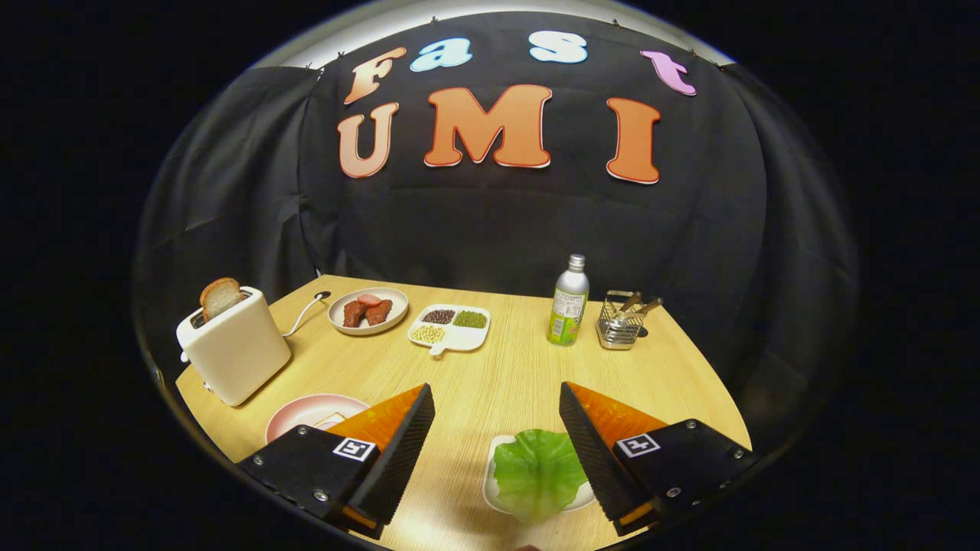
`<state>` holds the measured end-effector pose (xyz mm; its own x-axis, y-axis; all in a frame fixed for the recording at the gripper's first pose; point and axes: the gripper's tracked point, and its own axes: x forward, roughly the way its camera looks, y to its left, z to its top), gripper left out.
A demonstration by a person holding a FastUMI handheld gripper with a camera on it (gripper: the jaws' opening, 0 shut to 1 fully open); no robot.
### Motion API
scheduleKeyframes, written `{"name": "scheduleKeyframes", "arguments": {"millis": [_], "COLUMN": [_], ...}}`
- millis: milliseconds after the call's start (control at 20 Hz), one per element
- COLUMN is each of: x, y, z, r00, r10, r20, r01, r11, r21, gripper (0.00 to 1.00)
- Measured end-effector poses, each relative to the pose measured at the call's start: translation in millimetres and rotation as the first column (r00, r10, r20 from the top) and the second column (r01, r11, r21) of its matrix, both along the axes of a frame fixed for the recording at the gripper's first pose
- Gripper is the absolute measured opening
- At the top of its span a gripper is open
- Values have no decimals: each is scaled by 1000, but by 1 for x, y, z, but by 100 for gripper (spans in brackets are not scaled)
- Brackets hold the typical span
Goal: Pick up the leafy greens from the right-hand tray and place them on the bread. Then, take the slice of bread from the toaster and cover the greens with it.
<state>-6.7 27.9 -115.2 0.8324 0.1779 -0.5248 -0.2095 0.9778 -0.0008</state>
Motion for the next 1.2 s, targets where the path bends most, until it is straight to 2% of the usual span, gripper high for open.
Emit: {"name": "scheduleKeyframes", "arguments": {"millis": [550, 800, 1050, 1200], "x": [-6, -14, -27, -29], "y": [-6, -26, -30, -35], "z": [-54, -82, -107, -119], "r00": [981, 950, 901, 885], "r10": [13, -23, -10, -4], "r20": [-194, -313, -434, -465], "r01": [-19, -1, -22, -41], "r11": [999, 997, 997, 995], "r21": [-26, -77, -68, -86], "gripper": [98, 98, 99, 99]}}
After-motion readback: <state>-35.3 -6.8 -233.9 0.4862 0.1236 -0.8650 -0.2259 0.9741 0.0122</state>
